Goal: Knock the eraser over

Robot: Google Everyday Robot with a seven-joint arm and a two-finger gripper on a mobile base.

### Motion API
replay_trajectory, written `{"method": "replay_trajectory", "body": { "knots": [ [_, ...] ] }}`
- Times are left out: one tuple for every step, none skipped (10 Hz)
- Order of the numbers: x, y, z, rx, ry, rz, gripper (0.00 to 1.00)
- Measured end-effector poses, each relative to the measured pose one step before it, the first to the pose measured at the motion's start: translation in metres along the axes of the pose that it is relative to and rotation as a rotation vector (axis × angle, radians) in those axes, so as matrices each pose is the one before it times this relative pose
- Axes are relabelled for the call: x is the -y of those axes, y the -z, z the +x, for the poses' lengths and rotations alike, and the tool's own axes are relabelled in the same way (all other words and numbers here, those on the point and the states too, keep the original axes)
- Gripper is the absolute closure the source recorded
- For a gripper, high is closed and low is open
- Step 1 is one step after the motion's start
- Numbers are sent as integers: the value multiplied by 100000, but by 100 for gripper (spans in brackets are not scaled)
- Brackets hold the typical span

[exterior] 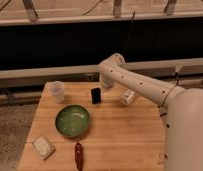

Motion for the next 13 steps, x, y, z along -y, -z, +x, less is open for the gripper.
{"method": "replay_trajectory", "body": {
  "knots": [
    [195,-169,-21,-129,523,177,99],
    [372,-233,-800,727,983,-16,99],
    [365,-225,-650,178,946,113,99],
    [227,-169,-457,67,374,41,99],
    [303,-207,-578,344,715,59,99],
    [146,-147,11,169,658,81,99],
    [110,-33,155,69,372,278,99],
    [259,-198,-525,443,565,-29,99],
    [370,-220,-729,548,603,19,99],
    [192,-168,-533,721,251,-117,99],
    [126,-37,71,-44,250,207,99],
    [308,-147,160,-85,515,289,99],
    [168,-122,-449,609,698,-78,99]
  ]
}}
